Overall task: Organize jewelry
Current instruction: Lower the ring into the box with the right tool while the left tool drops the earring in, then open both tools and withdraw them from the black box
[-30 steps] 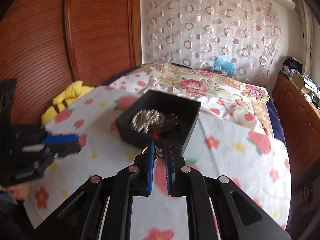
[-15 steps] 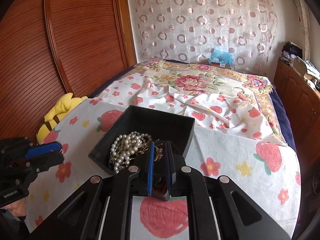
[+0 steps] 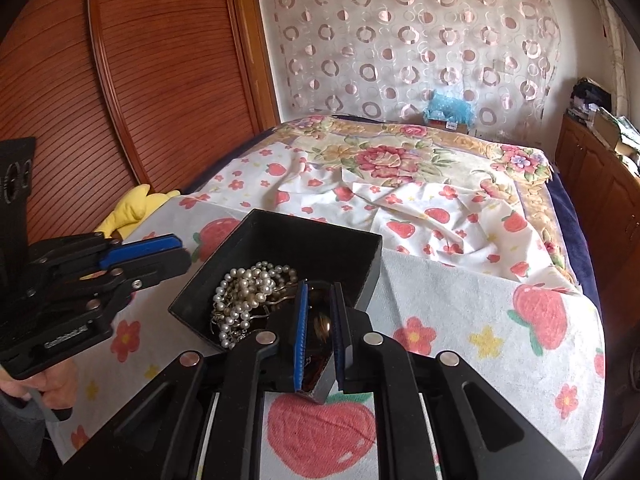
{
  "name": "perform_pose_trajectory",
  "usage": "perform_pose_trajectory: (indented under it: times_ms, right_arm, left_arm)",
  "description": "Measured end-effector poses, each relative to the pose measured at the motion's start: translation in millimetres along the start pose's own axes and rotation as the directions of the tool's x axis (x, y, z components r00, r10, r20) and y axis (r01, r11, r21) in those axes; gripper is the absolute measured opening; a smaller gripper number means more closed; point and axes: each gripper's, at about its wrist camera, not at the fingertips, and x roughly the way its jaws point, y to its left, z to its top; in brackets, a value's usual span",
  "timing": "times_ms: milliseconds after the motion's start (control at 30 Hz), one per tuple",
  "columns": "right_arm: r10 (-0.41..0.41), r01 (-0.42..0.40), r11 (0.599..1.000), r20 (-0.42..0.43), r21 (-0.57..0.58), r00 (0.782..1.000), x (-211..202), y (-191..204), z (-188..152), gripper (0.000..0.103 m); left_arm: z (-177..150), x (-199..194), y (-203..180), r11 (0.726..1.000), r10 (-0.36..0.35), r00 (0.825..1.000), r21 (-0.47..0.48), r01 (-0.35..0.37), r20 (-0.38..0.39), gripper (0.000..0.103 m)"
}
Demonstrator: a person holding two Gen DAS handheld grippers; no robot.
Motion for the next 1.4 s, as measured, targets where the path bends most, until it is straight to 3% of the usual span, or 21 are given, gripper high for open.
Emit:
perform_pose_trajectory:
  times_ms: [67, 600, 700, 800, 1000, 1067, 1133, 1233, 1300, 1400]
  right_arm:
    - [0.022, -0.022, 1.0, 0.004, 0.013, 1.0, 0.8, -1.5, -0.1, 0.039]
    - [-0.036, 0.035, 0.999, 0.06, 0.024, 0.998, -30.3, -5.6, -16.8, 0.039]
    - [-0.045, 0.043, 0.999, 0.076, 0.027, 0.996, -37.6, -5.5, -21.0, 0.039]
    - [-0.052, 0.049, 0.998, 0.087, 0.033, 0.995, -43.2, -5.2, -25.8, 0.039]
    - [-0.089, 0.084, 0.995, 0.105, 0.048, 0.991, -53.0, -0.2, -37.3, 0.039]
    - [-0.111, 0.105, 0.993, 0.106, 0.059, 0.988, -54.3, 1.5, -40.7, 0.04]
    - [-0.131, 0.123, 0.99, 0.111, 0.07, 0.985, -55.5, 3.5, -44.2, 0.045]
    - [-0.161, 0.152, 0.985, 0.127, 0.081, 0.979, -58.6, 6.9, -47.0, 0.064]
    - [-0.166, 0.155, 0.984, 0.135, 0.092, 0.977, -61.3, 7.7, -47.8, 0.075]
    - [-0.194, 0.18, 0.978, 0.143, 0.101, 0.971, -65.9, 10.9, -50.9, 0.082]
  left_arm:
    - [0.1, 4.1, -0.1, 1.0, 0.005, 1.0, 0.002, -0.005, -0.005, 0.014]
    - [21.1, 21.6, -13.6, 0.999, 0.038, 0.999, 0.034, -0.039, 0.012, 0.015]
    - [24.2, 20.8, -18.5, 0.998, 0.047, 0.999, 0.038, -0.048, 0.023, 0.037]
    - [24.5, 20.5, -20.0, 0.998, 0.051, 0.998, 0.038, -0.052, 0.024, 0.044]
    - [13.8, 12.3, -17.5, 0.997, 0.067, 0.998, 0.026, -0.068, 0.02, 0.076]
    - [10.5, 7.3, -17.5, 0.996, 0.076, 0.997, 0.035, -0.077, 0.025, 0.081]
    - [7.8, 1.2, -16.7, 0.996, 0.086, 0.996, 0.036, -0.088, 0.029, 0.089]
    - [3.6, -7.4, -13.8, 0.996, 0.088, 0.996, 0.02, -0.089, 0.032, 0.095]
    - [0.2, -13.5, -11.6, 0.997, 0.082, 0.996, 0.011, -0.083, 0.035, 0.095]
    - [-8.2, -23.8, -9.3, 0.996, 0.084, 0.996, 0.001, -0.084, 0.035, 0.095]
